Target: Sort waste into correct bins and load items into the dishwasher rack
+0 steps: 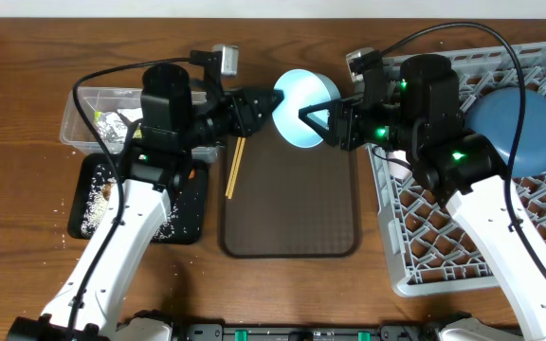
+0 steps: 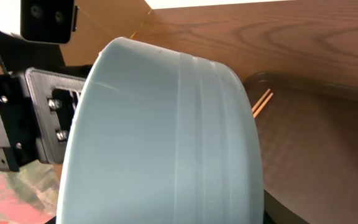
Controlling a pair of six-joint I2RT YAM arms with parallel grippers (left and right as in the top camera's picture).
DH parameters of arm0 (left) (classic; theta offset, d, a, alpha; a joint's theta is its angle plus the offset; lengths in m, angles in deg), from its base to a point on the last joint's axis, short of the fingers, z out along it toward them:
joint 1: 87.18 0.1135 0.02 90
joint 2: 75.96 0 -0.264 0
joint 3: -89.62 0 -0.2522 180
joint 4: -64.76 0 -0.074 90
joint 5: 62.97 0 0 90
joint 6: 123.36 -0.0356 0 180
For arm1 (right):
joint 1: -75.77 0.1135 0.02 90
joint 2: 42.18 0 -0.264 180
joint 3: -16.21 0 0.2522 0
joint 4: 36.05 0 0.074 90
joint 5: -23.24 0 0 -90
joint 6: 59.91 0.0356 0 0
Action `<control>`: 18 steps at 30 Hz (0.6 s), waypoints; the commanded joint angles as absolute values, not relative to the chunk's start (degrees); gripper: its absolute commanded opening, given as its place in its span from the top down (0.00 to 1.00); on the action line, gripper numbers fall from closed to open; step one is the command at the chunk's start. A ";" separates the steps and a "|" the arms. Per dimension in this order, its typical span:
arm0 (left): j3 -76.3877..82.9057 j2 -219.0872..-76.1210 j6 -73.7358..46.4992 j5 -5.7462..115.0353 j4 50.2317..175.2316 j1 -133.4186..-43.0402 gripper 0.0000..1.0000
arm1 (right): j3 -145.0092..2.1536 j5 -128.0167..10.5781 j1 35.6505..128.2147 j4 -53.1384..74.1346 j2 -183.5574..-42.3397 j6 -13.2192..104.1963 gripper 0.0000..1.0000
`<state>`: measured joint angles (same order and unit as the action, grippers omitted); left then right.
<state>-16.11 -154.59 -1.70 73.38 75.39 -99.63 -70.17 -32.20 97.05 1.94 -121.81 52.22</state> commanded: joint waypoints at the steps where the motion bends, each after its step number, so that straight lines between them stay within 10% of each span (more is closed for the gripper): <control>1: -13.92 -153.69 -2.26 74.10 75.32 -98.05 0.73 | -69.87 -33.38 96.26 1.79 -122.05 50.56 0.54; 18: -13.92 -153.69 -5.52 73.70 80.07 -94.84 0.73 | -69.87 -33.59 87.01 8.26 -121.90 38.43 0.57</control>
<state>-16.02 -154.59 -3.25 73.35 79.85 -95.15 -70.15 -33.46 89.05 7.41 -121.83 42.98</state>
